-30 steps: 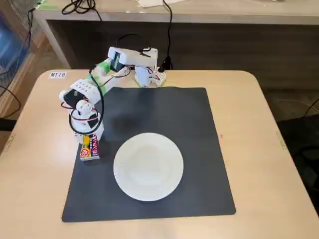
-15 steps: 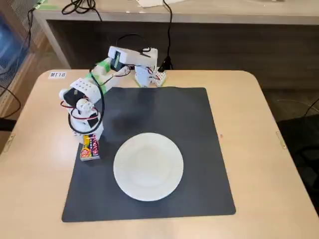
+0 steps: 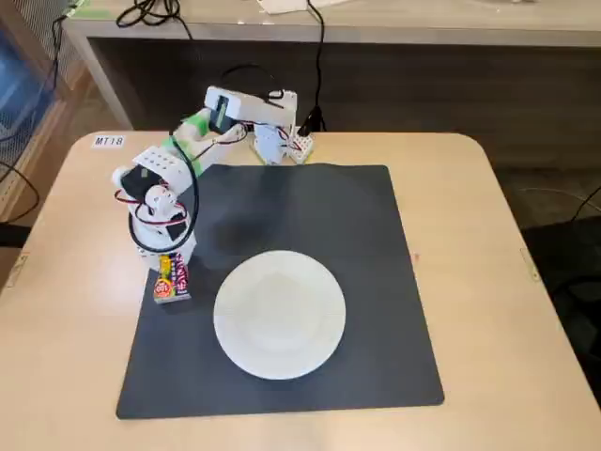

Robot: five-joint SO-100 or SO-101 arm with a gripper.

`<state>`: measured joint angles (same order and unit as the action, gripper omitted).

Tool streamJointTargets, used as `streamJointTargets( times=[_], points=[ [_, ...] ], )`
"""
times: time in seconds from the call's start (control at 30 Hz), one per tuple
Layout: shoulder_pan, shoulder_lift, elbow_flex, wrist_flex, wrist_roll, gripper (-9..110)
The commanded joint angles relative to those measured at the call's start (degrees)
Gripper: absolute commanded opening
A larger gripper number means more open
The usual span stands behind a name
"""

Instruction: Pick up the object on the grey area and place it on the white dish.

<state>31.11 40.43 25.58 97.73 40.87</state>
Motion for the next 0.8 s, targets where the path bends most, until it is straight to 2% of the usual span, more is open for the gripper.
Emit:
streamJointTargets(
  times=[0.0, 0.33, 0.77],
  points=[
    [-0.4, 6.9, -4.0, -0.4, -0.3, 0],
    [-2.4, 11.8, -6.8, -0.4, -0.7, 1],
    [-20.7, 11.9, -11.1, -0.5, -7.8, 1]
  ],
)
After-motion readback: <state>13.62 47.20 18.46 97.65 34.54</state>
